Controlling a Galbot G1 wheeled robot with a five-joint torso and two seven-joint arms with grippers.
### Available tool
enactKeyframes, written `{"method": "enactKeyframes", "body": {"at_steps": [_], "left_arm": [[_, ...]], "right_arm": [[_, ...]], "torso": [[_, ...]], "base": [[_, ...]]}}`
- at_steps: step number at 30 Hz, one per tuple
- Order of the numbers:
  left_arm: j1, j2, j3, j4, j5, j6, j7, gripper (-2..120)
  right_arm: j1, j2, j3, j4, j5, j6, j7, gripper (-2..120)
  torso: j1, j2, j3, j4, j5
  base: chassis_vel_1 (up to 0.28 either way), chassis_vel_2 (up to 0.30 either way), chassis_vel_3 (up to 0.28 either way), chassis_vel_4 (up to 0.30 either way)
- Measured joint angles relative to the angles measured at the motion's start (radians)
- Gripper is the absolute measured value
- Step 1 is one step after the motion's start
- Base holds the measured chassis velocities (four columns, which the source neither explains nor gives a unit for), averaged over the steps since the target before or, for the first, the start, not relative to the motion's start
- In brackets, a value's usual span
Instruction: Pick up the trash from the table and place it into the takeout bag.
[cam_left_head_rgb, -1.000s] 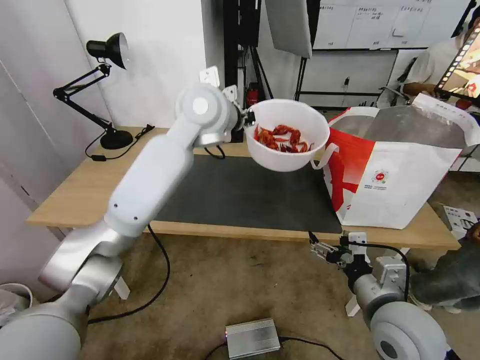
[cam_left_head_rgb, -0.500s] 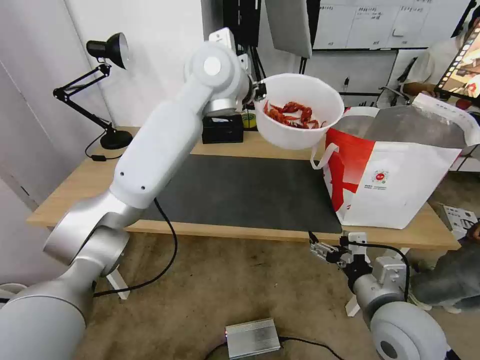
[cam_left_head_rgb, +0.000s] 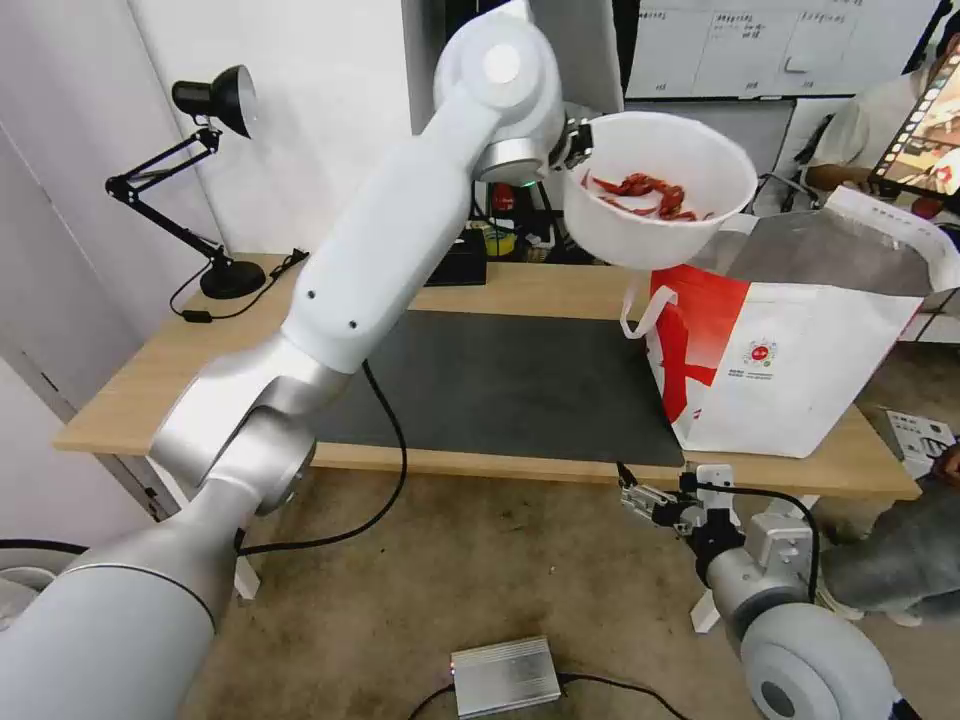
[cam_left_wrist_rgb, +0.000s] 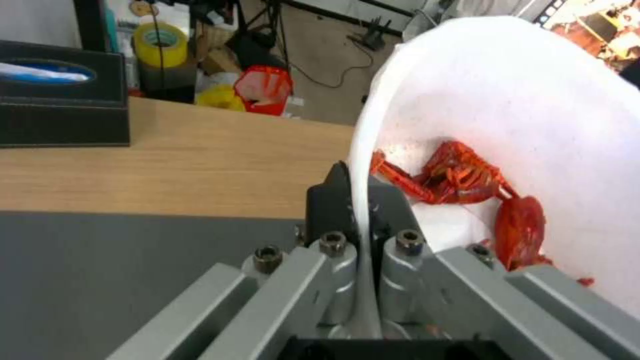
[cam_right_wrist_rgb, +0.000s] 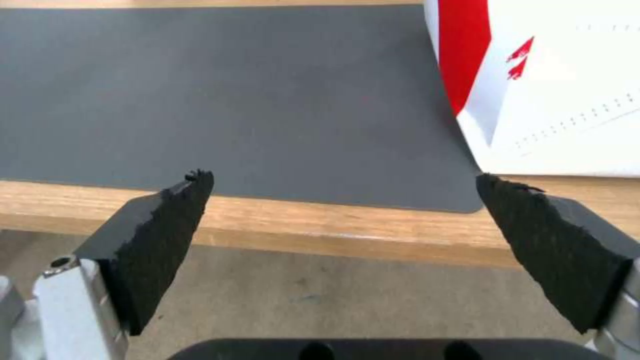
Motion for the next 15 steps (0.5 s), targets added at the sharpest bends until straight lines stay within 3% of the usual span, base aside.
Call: {"method": "enactKeyframes", "body": {"at_steps": [15], "left_arm": [[-0.016, -0.042, 0.057, 0.052, 0.101, 0.0, 0.01, 0]], "right_arm": [[0.0, 0.0, 0.0, 0.0, 0.0, 0.0, 0.0, 100]], "torso": [[0.0, 0.0, 0.0, 0.0, -0.0001]], "base": [[0.0, 0.0, 0.0, 0.0]]}}
